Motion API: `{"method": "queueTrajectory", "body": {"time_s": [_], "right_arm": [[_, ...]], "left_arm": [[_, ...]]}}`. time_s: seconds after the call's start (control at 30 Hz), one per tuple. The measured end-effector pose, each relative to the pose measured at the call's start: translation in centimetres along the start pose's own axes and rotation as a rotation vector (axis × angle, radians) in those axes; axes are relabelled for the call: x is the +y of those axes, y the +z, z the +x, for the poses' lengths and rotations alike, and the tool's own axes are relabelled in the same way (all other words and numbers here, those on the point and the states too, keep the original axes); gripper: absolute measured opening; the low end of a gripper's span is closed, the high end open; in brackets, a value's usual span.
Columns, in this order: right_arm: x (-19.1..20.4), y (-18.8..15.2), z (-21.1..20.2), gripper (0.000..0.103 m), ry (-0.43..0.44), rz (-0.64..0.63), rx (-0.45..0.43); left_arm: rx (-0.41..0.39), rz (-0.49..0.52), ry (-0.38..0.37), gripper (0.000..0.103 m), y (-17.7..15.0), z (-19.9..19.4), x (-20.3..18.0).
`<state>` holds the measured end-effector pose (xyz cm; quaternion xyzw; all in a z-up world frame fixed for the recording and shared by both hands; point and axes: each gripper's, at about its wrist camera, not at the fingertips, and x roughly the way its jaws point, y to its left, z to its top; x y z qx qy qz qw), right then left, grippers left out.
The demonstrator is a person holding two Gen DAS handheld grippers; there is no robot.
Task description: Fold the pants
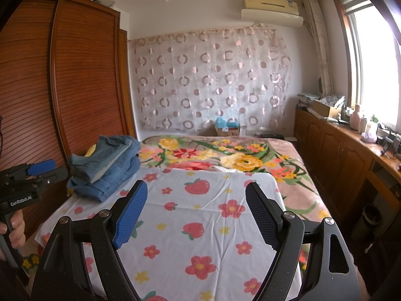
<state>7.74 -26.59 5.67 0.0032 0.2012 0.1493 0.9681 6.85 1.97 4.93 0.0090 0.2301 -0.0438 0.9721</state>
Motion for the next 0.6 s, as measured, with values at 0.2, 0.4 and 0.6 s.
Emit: {"method": "queueTrajectory", "body": {"time_s": [0.2,0.4,0.6], "right_arm": [[0.06,-0.04,0.03,0.082,-0.001,0.0,0.0],[0.18,0.02,0.11,0.082,-0.001,-0.001,0.001],[0.23,-0.02,0.11,0.082,-0.002,-0.002,0.0]], "left_arm": [[0.003,0.003,-0.001,0.055,-0.04,0.04,-0.01],[0.002,0.001,0.002,0.055,-0.08,0.02,-0.03],[0.003,0.001,0.0,0.055,-0.1,0.04,0.0]]}}
